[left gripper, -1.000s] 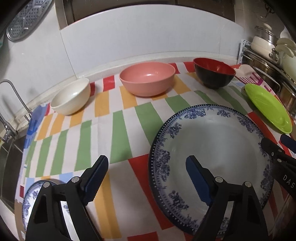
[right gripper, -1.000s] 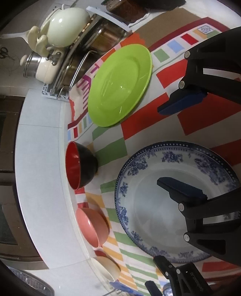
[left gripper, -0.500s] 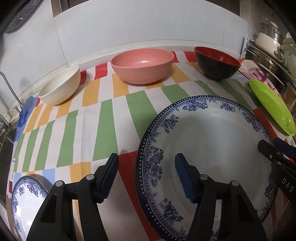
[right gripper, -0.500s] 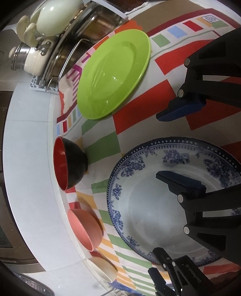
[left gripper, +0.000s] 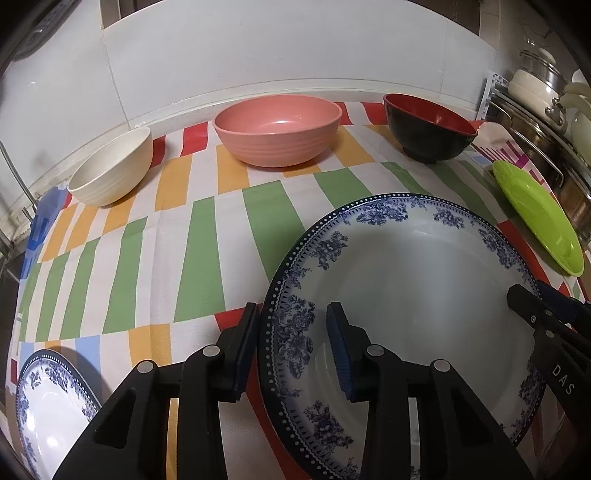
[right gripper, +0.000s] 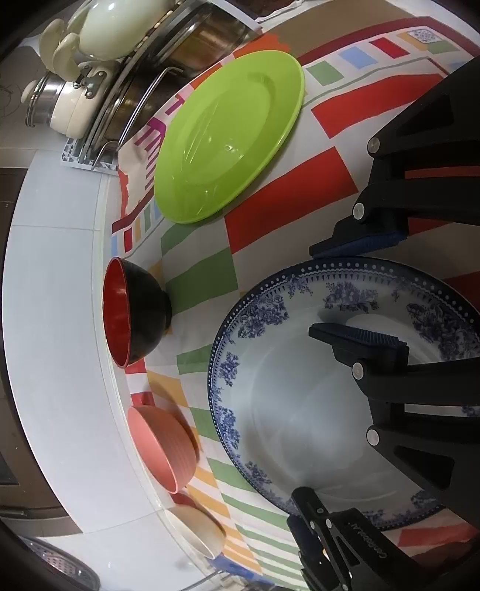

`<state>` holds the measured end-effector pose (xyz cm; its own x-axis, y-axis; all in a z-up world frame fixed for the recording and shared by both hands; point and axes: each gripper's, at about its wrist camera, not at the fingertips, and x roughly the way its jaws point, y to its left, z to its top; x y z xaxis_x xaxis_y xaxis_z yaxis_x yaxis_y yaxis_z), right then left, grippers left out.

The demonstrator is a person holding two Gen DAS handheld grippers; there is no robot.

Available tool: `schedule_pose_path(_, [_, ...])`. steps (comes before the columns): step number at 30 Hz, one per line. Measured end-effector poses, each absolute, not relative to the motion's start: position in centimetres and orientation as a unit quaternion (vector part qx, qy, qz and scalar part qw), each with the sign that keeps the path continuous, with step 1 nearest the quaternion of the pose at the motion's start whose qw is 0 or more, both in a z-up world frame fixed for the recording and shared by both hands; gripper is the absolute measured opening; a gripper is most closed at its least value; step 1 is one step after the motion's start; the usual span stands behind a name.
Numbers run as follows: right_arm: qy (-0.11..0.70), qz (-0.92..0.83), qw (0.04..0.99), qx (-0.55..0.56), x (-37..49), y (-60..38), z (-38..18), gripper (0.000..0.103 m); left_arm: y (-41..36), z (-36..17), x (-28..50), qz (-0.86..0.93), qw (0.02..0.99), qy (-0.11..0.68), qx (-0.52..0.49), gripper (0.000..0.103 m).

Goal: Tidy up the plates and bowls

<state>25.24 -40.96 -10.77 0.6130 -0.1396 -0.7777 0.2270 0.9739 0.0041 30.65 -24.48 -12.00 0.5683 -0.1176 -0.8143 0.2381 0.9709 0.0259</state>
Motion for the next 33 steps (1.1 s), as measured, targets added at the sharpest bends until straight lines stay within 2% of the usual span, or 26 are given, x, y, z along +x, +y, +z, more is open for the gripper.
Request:
schedule_pose_path(16, [0.398, -0.082, 0.913, 0.031, 23.3, -37.9, -7.2, 0.036, -21.1, -9.0, 27.8, -0.076, 0.902, 0.423, 0.046, 0.037])
schedule_pose_path(33, [0.386, -0.012, 0.922, 0.008, 21.5, -28.3, -4.3, 0.036, -10.9, -5.8, 23.7, -0.006, 0.914, 0.406, 0.024, 0.037])
